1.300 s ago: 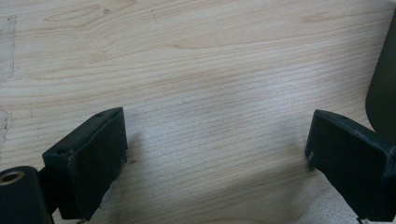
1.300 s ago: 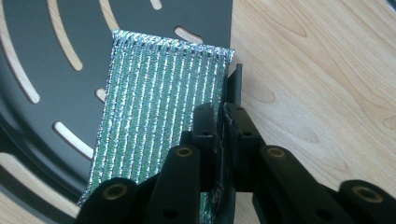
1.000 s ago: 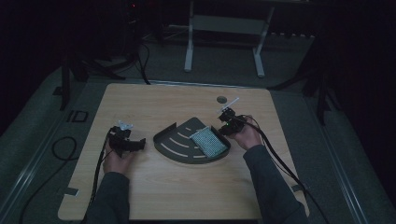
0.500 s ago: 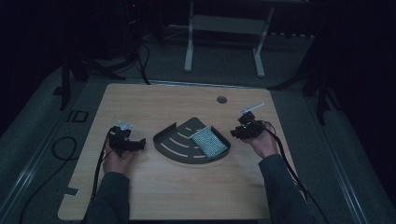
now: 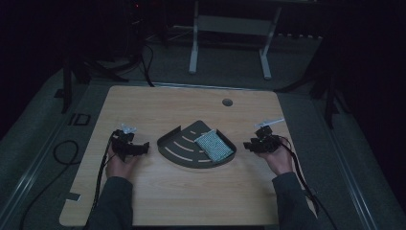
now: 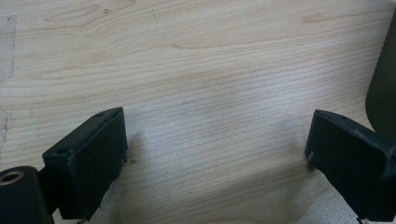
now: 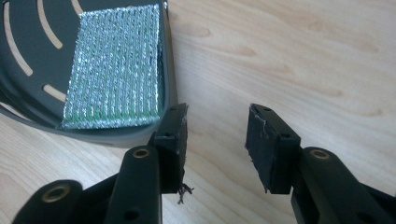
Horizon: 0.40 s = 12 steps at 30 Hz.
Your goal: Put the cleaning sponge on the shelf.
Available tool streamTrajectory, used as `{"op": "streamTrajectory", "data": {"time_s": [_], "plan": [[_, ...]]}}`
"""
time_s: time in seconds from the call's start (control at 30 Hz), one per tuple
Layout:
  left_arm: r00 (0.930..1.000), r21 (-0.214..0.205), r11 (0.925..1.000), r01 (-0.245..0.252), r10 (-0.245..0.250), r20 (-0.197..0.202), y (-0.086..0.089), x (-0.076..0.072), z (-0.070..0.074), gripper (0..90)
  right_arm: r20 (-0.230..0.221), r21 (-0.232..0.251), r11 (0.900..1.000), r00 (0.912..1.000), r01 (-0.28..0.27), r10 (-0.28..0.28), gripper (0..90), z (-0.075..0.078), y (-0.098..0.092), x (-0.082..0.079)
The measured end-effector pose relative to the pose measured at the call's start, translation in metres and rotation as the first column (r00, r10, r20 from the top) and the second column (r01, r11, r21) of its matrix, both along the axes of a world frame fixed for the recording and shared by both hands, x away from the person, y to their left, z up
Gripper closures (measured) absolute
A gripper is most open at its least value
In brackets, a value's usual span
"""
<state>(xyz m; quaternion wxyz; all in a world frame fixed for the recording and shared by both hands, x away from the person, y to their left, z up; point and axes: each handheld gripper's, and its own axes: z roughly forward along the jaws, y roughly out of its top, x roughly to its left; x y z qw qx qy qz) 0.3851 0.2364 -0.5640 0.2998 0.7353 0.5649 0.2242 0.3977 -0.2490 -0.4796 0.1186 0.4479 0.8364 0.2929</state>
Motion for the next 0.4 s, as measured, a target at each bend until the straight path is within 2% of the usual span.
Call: {"op": "streamTrajectory", "data": {"time_s": [0.17, 0.4], "plan": [[1.0, 0.0, 1.0, 0.0, 0.0, 0.0, 0.0, 0.0, 0.0, 6.1, -0.008, 0.011, 0.9995, 0.9995, 0.03, -0.03, 57.3, -0.01, -0.009, -0.006], [1.0, 0.0, 1.0, 0.0, 0.0, 0.0, 0.0, 0.0, 0.0, 6.1, 0.034, 0.0, 0.9988, 0.9982, 0.05, -0.05, 53.4, -0.019, -0.017, -0.018]]}}
